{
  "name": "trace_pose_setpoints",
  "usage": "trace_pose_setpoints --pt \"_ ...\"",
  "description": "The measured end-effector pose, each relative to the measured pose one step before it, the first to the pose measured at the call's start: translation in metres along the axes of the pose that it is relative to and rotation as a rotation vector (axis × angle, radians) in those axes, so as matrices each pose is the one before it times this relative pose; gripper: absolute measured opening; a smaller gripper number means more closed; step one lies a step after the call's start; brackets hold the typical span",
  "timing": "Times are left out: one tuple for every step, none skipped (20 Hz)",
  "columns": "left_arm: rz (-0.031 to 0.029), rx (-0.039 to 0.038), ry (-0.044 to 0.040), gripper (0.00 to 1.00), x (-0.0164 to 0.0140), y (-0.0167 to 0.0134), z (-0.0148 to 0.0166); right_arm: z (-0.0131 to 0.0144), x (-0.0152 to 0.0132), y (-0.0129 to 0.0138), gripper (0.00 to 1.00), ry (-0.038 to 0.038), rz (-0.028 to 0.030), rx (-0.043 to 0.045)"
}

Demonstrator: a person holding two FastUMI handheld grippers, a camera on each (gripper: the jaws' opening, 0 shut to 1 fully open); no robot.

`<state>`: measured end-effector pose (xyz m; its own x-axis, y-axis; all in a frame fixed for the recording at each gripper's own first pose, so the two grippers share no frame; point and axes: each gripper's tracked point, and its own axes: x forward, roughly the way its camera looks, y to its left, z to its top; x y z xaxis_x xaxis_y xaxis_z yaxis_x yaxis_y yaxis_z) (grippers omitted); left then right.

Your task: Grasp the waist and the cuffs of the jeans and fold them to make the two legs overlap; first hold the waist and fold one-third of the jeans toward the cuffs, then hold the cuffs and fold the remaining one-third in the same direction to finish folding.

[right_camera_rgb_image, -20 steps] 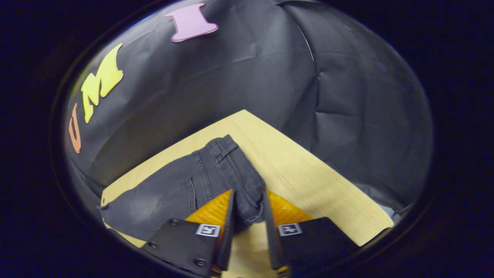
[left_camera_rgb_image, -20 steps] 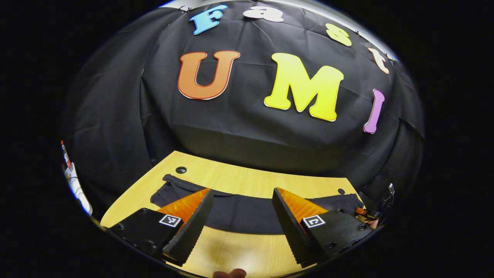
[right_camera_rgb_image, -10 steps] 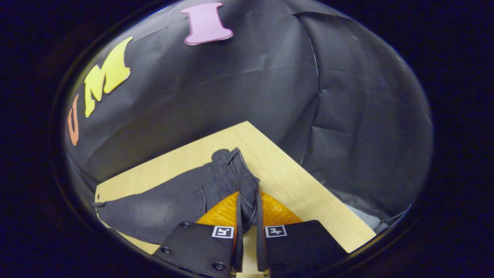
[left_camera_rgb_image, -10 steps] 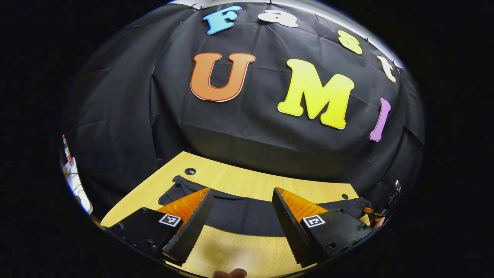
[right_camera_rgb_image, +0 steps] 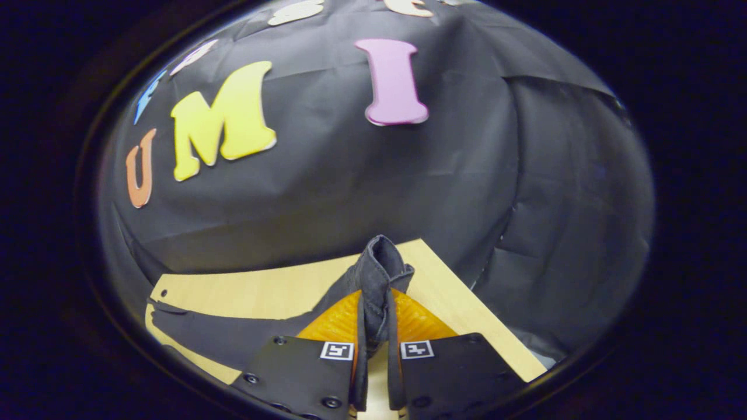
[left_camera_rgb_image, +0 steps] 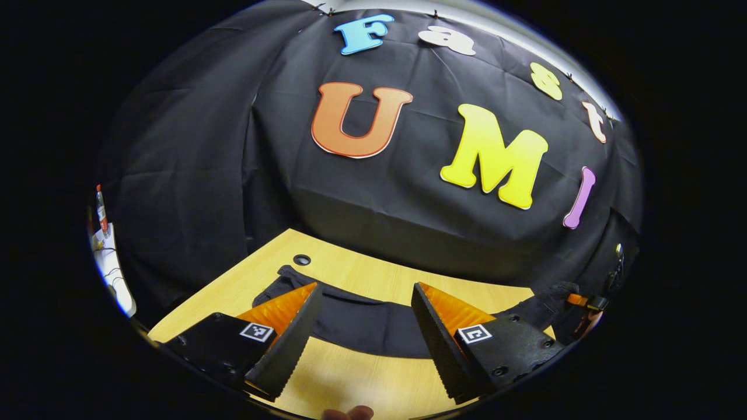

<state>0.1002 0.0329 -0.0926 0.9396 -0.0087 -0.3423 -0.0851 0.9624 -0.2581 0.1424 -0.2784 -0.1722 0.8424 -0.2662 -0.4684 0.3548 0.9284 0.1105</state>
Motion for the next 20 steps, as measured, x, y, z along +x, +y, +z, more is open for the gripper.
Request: trace_pose_setpoints --pt "0.00284 0.00698 -0.00194 0.99 -0.00136 0.00758 -0.00158 0.00914 -0.00421 0.01956 0.15 -0.01769 0.02156 -0.0352" --pt "0.00279 0.00568 -0.00072 0.99 -0.00138 0.00657 -0.00196 0.00516 -0.00221 0.02142 0.1 -0.01115 0.01961 -0.03683" --pt "-0.00192 0.00286 0.00092 0.99 -0.00129 0.00494 -0.00116 0.00693 -0.00199 0.02028 0.13 -0.0135 0.02287 -0.03754" --pt "-0.0016 0.00203 0.00285 0.99 -0.00144 0.00529 -0.00466 0.00696 -0.00202 0.01978 0.15 -0.01168 0.01978 -0.03489" --pt "-0.00218 0.00287 0.00286 0.99 -0.00246 0.00568 -0.0031 0.00508 -0.00235 0.01983 0.19 -0.00618 0.02694 -0.01884" --pt "0.00311 0.00131 0.00077 0.99 -0.00148 0.00664 -0.00158 0.00504 -0.00171 0.02146 0.15 -0.00392 0.02619 -0.0122" --pt "0.00199 -0.00349 -0.00201 0.99 -0.00126 0.00656 -0.00203 0.00427 -0.00056 0.02099 0.15 -0.00498 0.02485 -0.01264" --pt "0.00269 -0.00899 -0.00306 0.99 -0.00259 0.00575 0.00043 0.00469 0.00188 0.02155 0.15 -0.00724 0.02373 -0.01903" --pt "0.00176 -0.01161 0.00174 0.99 -0.00224 0.00524 0.00033 0.00373 0.00214 0.02179 0.15 -0.00391 0.02739 -0.01887" --pt "0.00721 -0.00887 0.00032 0.99 -0.00266 0.00817 -0.00144 -0.00036 -0.00143 0.02484 0.15 -0.00516 0.02819 -0.01466" --pt "0.00978 -0.00614 -0.00376 0.99 -0.00284 0.00868 0.00104 0.00003 0.00158 0.02388 0.15 0.00099 0.02884 -0.01257" --pt "0.00616 -0.00574 -0.00349 0.99 -0.00433 0.00867 0.00226 -0.00405 0.00314 0.02249 0.15 0.00383 0.02661 -0.01184" --pt "0.01023 -0.00106 -0.00539 0.99 -0.00374 0.00853 0.00243 -0.00364 0.00455 0.02022 0.19 0.01094 0.02562 -0.00926" --pt "0.01391 -0.00107 -0.00626 0.99 -0.00185 0.01128 0.00224 -0.00634 0.0047 0.0186 0.15 0.00976 0.02354 -0.00709" --pt "0.01247 -0.00217 -0.00482 0.99 -0.00348 0.0095 0.00121 -0.00481 0.00548 0.0177 0.15 0.01141 0.02082 -0.00389" --pt "0.01505 -0.0038 -0.00192 0.99 -0.00251 0.00971 0.00169 -0.0056 0.00506 0.01564 0.15 0.00912 0.01537 -0.00646" --pt "0.01387 -0.00439 -0.00123 0.98 -0.00281 0.00957 0.00014 -0.00652 0.00553 0.01399 0.14 0.00986 0.01143 -0.00628" --pt "0.01481 -0.00423 -0.00113 0.99 -0.00247 0.01002 0.00015 -0.00586 0.00555 0.01278 0.15 0.0092 0.01021 -0.0091" --pt "0.01415 -0.00601 0.00135 0.99 -0.00309 0.00989 -0.001 -0.00531 0.00542 0.01195 0.11 0.01092 0.01062 -0.0045" --pt "0.01341 -0.00707 0.00527 0.99 -0.00131 0.01003 -0.00051 -0.00823 0.00492 0.01147 0.15 0.01083 0.00685 -0.0052"
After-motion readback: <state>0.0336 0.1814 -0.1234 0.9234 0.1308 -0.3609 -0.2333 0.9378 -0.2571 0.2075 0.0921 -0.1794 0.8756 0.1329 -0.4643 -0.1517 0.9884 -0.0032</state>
